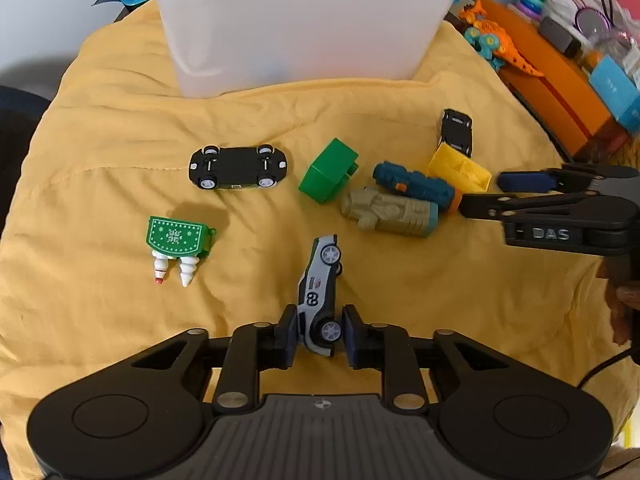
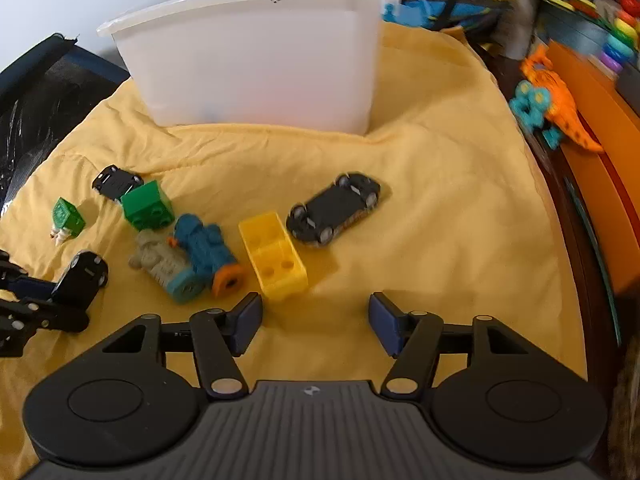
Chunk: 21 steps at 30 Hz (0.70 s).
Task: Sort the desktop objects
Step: 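Grasp the white-green car with the left tool while the right tool grasps the yellow brick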
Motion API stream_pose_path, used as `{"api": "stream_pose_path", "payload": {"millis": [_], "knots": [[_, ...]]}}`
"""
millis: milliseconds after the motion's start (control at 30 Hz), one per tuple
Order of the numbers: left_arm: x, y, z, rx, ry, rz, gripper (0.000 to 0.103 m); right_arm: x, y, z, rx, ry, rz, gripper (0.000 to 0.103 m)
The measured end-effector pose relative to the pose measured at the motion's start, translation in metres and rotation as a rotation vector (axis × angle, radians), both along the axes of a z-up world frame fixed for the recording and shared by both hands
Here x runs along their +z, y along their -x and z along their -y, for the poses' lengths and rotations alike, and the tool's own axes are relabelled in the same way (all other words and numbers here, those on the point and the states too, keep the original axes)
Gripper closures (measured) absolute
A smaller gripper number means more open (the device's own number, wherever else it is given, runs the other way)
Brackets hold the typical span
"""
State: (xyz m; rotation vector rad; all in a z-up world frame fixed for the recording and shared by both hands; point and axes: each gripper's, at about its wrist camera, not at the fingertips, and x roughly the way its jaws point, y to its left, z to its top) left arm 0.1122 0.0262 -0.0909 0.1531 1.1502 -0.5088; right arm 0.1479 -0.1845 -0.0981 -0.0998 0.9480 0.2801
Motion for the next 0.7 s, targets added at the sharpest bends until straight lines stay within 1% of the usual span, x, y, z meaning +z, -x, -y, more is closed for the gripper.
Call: {"api": "stream_pose_path", "payload": {"millis": [100, 167, 200, 233, 267, 300, 333, 433, 500, 600, 700], "knots": [[-0.002, -0.004, 0.002, -0.001, 0.013, -0.010, 0.061, -0.001, -0.009, -0.011, 0.048, 0.034, -0.002, 0.041], [-0.002, -0.006, 0.005, 0.004, 0.014, -0.004, 0.059, 0.000, -0.011, -0.018, 0.073, 0.061, 0.011, 0.050], [-0.002, -0.007, 0.007, 0.004, 0.012, 0.002, 0.059, 0.000, -0.011, -0.020, 0.086, 0.068, 0.014, 0.053], [-0.002, -0.008, 0.008, 0.008, 0.010, 0.011, 0.060, 0.001, -0.010, -0.022, 0.096, 0.067, 0.012, 0.060], [-0.002, -0.008, 0.008, 0.009, 0.007, 0.019, 0.064, 0.002, -0.008, -0.024, 0.101, 0.064, 0.008, 0.072], [-0.002, -0.007, 0.008, 0.008, -0.011, 0.032, 0.076, 0.003, -0.006, -0.026, 0.108, 0.067, 0.007, 0.073], [-0.002, -0.006, 0.009, 0.002, -0.029, 0.045, 0.078, 0.003, -0.002, -0.028, 0.116, 0.081, 0.008, 0.073], [0.003, -0.001, 0.011, -0.039, -0.057, 0.061, 0.080, 0.004, 0.009, -0.031, 0.133, 0.106, 0.000, 0.073], [0.010, 0.006, 0.015, -0.071, -0.080, 0.103, 0.080, 0.006, 0.014, -0.031, 0.124, 0.100, -0.022, 0.074], [0.022, 0.011, 0.020, -0.099, -0.070, 0.140, 0.080, 0.009, 0.021, -0.030, 0.101, 0.080, -0.052, 0.074], [0.033, 0.015, 0.022, -0.108, -0.065, 0.172, 0.080, 0.014, 0.028, -0.031, 0.092, 0.069, -0.059, 0.075]]}}
